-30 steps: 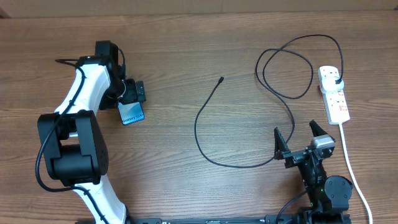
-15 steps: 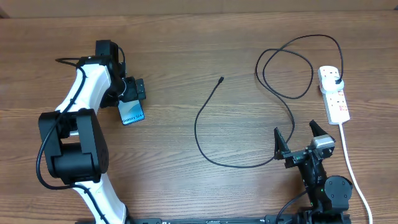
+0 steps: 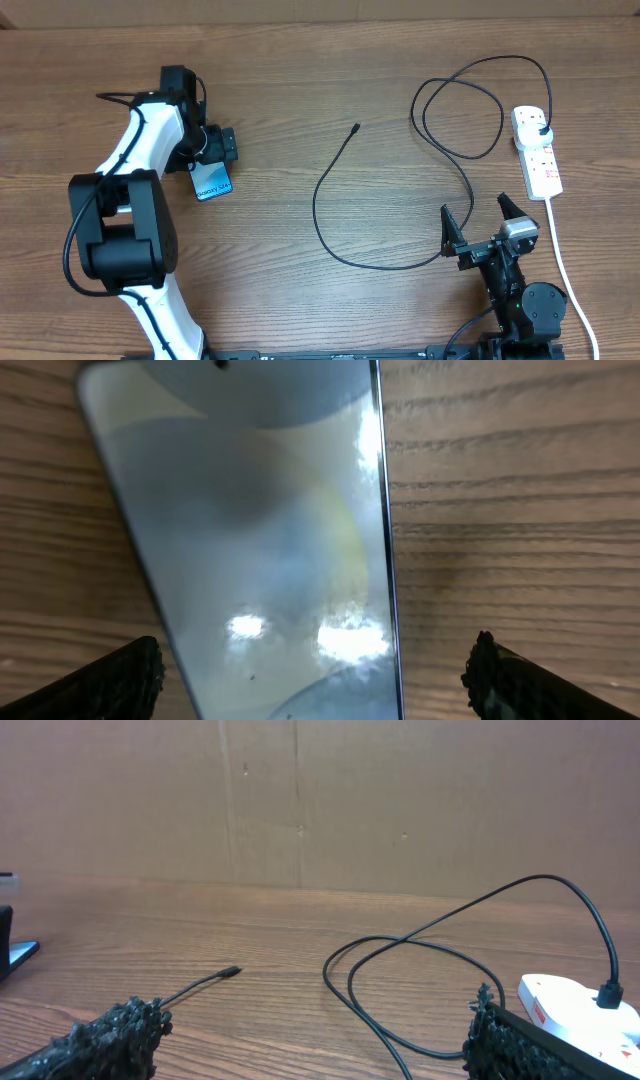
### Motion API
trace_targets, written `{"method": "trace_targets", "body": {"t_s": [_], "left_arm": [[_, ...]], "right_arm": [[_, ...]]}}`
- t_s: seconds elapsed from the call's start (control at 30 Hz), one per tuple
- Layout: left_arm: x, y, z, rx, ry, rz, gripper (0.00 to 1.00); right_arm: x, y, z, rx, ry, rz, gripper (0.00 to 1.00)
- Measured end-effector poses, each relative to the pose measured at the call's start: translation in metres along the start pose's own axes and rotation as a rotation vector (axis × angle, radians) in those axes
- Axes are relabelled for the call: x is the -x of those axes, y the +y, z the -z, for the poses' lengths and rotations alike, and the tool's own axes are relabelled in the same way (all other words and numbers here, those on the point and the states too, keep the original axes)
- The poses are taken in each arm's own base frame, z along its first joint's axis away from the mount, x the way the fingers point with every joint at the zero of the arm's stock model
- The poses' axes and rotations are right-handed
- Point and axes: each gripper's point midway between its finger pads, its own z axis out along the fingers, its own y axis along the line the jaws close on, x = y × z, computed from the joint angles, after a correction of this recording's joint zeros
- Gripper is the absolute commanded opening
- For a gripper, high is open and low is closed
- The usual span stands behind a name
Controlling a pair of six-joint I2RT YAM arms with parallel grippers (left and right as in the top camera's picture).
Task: Plug charger to phone and switch on socket
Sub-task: 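Lift the phone with the left gripper and rotate it upright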
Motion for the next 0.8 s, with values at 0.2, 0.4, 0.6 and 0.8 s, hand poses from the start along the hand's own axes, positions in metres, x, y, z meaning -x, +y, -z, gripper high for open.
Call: {"method": "trace_targets", "body": {"t_s": [0.2, 0.4, 0.6, 0.8], "left_arm": [[-0.002, 0.003, -0.008, 0.014, 0.019, 0.002, 1.00], [-0.005, 0.003, -0.015, 0.018, 0.036, 0.012, 1.00], [-0.005, 0.003, -0.014, 0.019, 0.036, 0.012, 1.00], [-0.008, 0.004, -0.014, 0.021, 0.050, 0.012, 1.00]], "right_arm": [[0.000, 0.000, 0.000, 0.000, 0.000, 0.000, 1.00], [0.000, 0.000, 0.000, 0.000, 0.000, 0.000, 1.00], [0.000, 0.000, 0.000, 0.000, 0.000, 0.000, 1.00], [0.000, 0.000, 0.000, 0.000, 0.000, 0.000, 1.00]]}}
